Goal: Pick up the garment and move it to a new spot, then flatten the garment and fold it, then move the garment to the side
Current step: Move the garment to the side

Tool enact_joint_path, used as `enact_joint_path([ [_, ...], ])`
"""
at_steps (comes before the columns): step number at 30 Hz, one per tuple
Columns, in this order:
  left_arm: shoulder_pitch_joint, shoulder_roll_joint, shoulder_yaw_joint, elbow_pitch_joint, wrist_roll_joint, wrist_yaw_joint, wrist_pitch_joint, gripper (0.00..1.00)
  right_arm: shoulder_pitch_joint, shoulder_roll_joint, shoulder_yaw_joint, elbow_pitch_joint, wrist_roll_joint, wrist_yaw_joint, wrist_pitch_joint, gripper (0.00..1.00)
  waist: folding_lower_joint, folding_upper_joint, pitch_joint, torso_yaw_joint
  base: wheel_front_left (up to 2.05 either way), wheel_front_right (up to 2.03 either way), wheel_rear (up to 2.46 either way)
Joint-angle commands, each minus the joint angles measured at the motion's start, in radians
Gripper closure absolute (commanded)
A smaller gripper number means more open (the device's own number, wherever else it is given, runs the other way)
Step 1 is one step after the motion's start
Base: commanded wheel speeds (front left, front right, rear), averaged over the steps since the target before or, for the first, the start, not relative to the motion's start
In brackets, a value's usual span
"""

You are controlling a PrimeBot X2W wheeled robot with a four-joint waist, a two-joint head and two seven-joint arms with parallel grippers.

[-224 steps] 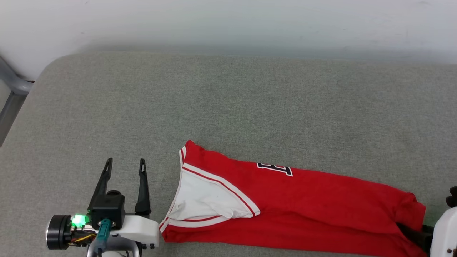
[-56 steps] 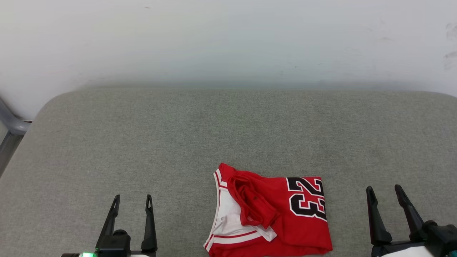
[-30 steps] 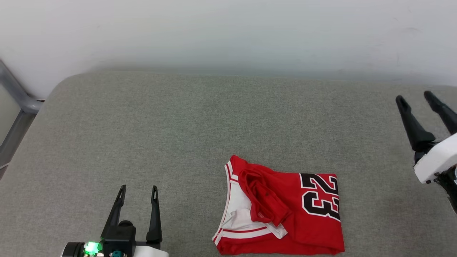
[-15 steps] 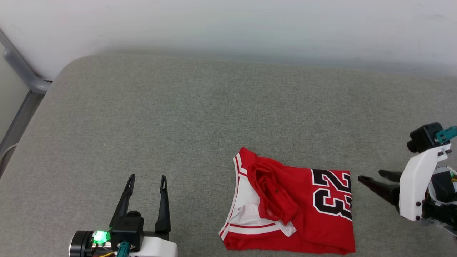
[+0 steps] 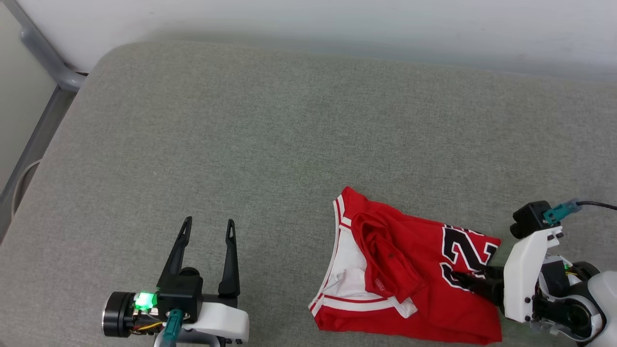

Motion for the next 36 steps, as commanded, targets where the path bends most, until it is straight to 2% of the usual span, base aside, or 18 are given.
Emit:
enact_joint_path([
  [1,-0.016,-0.003,-0.002,0.003,0.008,-0.001,-0.002,0.00,0.032,0.029,0.036,0.038,0.010,-0.001,-0.006,0.00,-0.0001,0.0000,0.007,0.010,0.00,0.00,0.00],
  [8,-0.017,-0.003,0.007,0.007,0.003,0.004,-0.002,0.00,0.041,0.027,0.133,0.084,0.027,-0.001,-0.065,0.00,-0.0001,0.0000,0.011,0.016,0.00,0.00,0.00],
  [9,-0.015,-0.003,0.009,0.008,0.003,0.005,-0.002,0.00,0.033,0.020,0.140,0.081,0.030,-0.001,-0.080,0.30,-0.0001,0.0000,0.010,0.014,0.00,0.00,0.00],
  [11,-0.011,-0.004,0.012,0.010,0.002,0.007,-0.002,0.00,0.012,0.009,0.143,0.073,0.038,-0.001,-0.117,1.00,-0.0001,0.0000,0.006,0.010,0.00,0.00,0.00],
  [16,-0.002,-0.004,0.017,0.013,0.000,0.009,-0.002,0.00,-0.031,-0.019,0.166,0.045,0.045,-0.001,-0.173,1.00,-0.0001,0.0000,-0.010,-0.010,0.00,0.00,0.00],
  [22,0.014,0.000,0.028,0.013,0.000,0.008,-0.002,0.00,-0.106,-0.053,0.203,-0.001,0.042,-0.001,-0.255,1.00,-0.0001,0.0000,-0.039,-0.065,0.00,0.00,0.00],
  [36,0.005,0.004,0.046,-0.008,0.006,0.013,-0.002,0.00,-0.265,-0.217,0.264,-0.051,-0.056,-0.001,-0.336,1.00,-0.0001,0.0000,-0.012,-0.252,0.00,0.00,0.00],
])
